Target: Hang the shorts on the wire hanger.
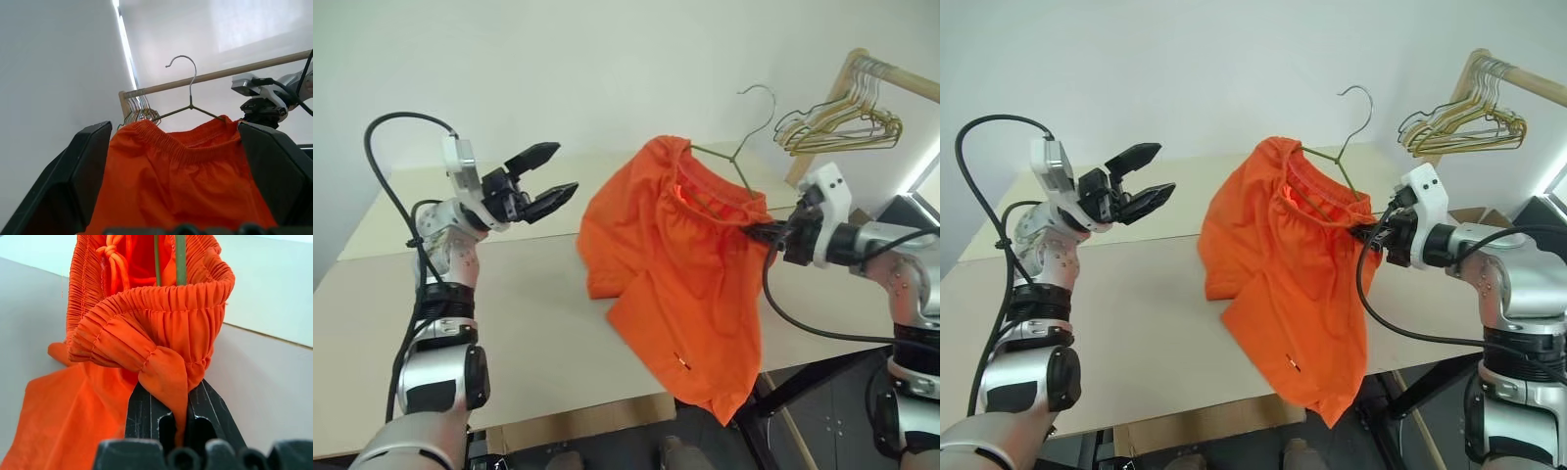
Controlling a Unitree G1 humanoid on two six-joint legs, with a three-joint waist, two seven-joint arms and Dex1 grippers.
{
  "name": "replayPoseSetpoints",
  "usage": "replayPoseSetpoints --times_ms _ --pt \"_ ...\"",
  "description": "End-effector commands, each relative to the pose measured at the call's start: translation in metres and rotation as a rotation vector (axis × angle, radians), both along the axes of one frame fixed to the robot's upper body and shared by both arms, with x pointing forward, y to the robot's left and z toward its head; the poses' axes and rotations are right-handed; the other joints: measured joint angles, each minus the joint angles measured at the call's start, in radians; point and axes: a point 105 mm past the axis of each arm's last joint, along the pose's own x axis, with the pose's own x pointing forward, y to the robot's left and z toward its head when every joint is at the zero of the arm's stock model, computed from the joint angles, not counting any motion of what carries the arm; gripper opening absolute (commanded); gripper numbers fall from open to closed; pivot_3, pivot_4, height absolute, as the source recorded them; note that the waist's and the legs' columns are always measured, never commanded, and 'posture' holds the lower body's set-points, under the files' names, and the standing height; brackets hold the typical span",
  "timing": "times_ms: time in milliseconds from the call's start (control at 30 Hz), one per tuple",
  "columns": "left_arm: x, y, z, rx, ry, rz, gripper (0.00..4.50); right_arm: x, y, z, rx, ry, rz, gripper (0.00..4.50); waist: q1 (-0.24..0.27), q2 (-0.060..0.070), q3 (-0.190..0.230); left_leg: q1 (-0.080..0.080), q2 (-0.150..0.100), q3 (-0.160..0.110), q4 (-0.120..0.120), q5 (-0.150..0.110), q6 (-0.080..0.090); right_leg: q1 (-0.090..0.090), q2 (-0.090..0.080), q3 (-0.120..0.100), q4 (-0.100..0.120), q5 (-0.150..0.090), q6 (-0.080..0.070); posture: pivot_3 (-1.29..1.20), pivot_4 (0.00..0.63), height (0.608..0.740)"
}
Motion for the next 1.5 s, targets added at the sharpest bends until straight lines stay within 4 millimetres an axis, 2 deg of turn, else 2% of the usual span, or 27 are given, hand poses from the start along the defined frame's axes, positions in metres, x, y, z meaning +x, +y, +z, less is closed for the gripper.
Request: replayPoseSetpoints --times_ms 33,100,167,233,333,500,633,700,833,1100,1367,1500 --pt "-0.008 -0.006 0.017 -0.044 -0.069 -0.037 4.47 -0.009 -0.022 0.019 -0.042 -0.036 -0.165 0.00 -0.010 0.000 0.000 0.000 0.000 0.000 0.000 0.000 0.000 0.000 0.000 0.000 0.000 0.000 0.000 -0.22 0.000 0.740" --pt "-0.010 -0.010 0.016 -0.051 -0.068 -0.050 4.47 -0.008 -0.039 0.017 -0.108 -0.043 -0.286 0.00 -0.032 0.000 0.000 0.000 0.000 0.000 0.000 0.000 0.000 0.001 0.000 0.000 0.000 0.000 0.000 -0.22 0.000 0.740" --pt "-0.012 -0.012 0.013 -0.061 -0.062 -0.055 4.47 -0.005 -0.054 0.015 -0.103 -0.037 -0.399 0.00 -0.050 0.001 0.000 0.001 0.000 0.000 0.000 0.000 0.000 0.001 0.000 0.001 -0.001 0.000 0.001 -0.24 0.000 0.740" --pt "-0.012 -0.013 0.010 -0.070 -0.049 -0.051 4.47 -0.003 -0.065 0.014 -0.088 -0.026 -0.481 0.00 -0.069 0.002 -0.001 0.001 0.000 -0.001 0.000 0.000 0.000 0.002 0.000 0.002 -0.001 0.001 0.002 -0.24 0.000 0.740" --pt "-0.012 -0.015 0.004 -0.065 -0.036 -0.034 4.47 -0.002 -0.082 0.008 -0.169 -0.016 -0.605 0.00 -0.094 0.002 -0.001 0.002 0.000 -0.003 0.000 0.000 0.000 0.003 -0.001 0.003 -0.002 0.001 0.003 -0.25 0.000 0.740" --pt "-0.014 -0.021 -0.003 -0.040 -0.009 -0.009 4.47 0.000 -0.108 0.011 -0.161 0.001 -0.833 0.00 -0.139 0.003 -0.001 0.003 -0.001 -0.006 0.000 0.000 0.000 0.005 -0.001 0.004 -0.002 0.001 0.004 -0.24 0.000 0.740" --pt "-0.016 -0.025 -0.007 -0.031 0.002 0.022 4.47 0.005 -0.131 0.017 -0.089 -0.010 -1.013 0.00 -0.151 0.004 -0.001 0.008 -0.001 -0.007 -0.002 0.000 0.000 0.014 -0.001 0.005 -0.003 0.001 0.005 -0.23 0.000 0.740" --pt "-0.015 -0.025 -0.008 -0.043 0.010 0.038 4.47 0.008 -0.140 0.019 -0.115 -0.027 -1.089 0.00 -0.161 0.005 -0.001 0.014 -0.001 -0.007 -0.002 0.000 0.000 0.016 0.000 0.005 -0.003 0.001 0.005 -0.23 0.000 0.740" --pt "-0.014 -0.028 -0.012 -0.055 0.027 0.060 4.47 0.019 -0.151 0.026 -0.133 -0.060 -1.206 0.00 -0.167 0.006 -0.001 0.015 -0.001 -0.007 -0.003 0.000 0.000 0.016 -0.001 0.006 -0.003 0.001 0.006 -0.23 0.000 0.740" --pt "-0.014 -0.035 -0.021 -0.014 0.037 0.073 4.47 0.052 -0.159 0.041 -0.073 -0.085 -1.277 0.00 -0.192 0.007 0.000 0.017 -0.002 -0.006 -0.007 0.000 0.000 0.017 -0.001 0.008 -0.006 0.002 0.006 -0.22 0.000 0.740" --pt "-0.017 -0.033 -0.027 0.008 0.041 0.083 4.47 0.068 -0.177 0.061 0.030 -0.135 -1.316 0.00 -0.192 0.009 0.001 0.018 -0.003 -0.005 -0.010 0.000 0.000 0.017 -0.002 0.009 -0.008 0.002 0.006 -0.20 0.000 0.740" --pt "-0.019 -0.033 -0.030 0.012 0.038 0.087 4.47 0.073 -0.181 0.061 0.114 -0.105 -1.311 0.00 -0.191 0.010 0.002 0.018 -0.003 -0.003 -0.013 0.000 0.000 0.018 -0.001 0.011 -0.009 0.002 0.006 -0.18 0.000 0.740"
